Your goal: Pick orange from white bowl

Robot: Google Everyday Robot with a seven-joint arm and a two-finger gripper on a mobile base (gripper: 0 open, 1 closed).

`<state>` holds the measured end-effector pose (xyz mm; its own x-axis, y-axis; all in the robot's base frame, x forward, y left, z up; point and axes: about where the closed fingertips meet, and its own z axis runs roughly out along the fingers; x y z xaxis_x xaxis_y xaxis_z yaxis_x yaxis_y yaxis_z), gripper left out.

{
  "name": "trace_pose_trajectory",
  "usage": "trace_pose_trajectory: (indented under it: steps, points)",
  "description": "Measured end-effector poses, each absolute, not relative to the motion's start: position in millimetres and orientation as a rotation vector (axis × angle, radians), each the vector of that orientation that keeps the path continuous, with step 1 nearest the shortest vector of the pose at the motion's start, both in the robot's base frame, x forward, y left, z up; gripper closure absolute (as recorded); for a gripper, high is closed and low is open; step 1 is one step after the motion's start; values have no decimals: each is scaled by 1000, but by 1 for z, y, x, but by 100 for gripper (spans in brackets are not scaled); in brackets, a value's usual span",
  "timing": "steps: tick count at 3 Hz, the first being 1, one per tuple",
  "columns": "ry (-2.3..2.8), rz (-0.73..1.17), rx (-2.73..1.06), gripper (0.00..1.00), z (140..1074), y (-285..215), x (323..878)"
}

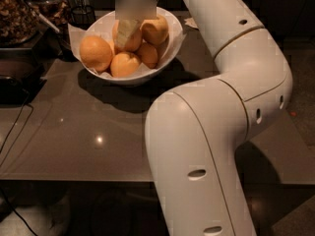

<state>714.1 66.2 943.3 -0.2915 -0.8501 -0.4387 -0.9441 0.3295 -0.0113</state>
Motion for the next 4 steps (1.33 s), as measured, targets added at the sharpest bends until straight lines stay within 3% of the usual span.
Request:
trace_pose_trajectory:
  steps: [2, 3, 4]
  points:
    - [2209, 348, -1586, 93, 945, 62, 717]
    - [2209, 348, -1586, 100, 945, 63, 717]
    - [2172, 351, -1584, 100, 949, 66, 721]
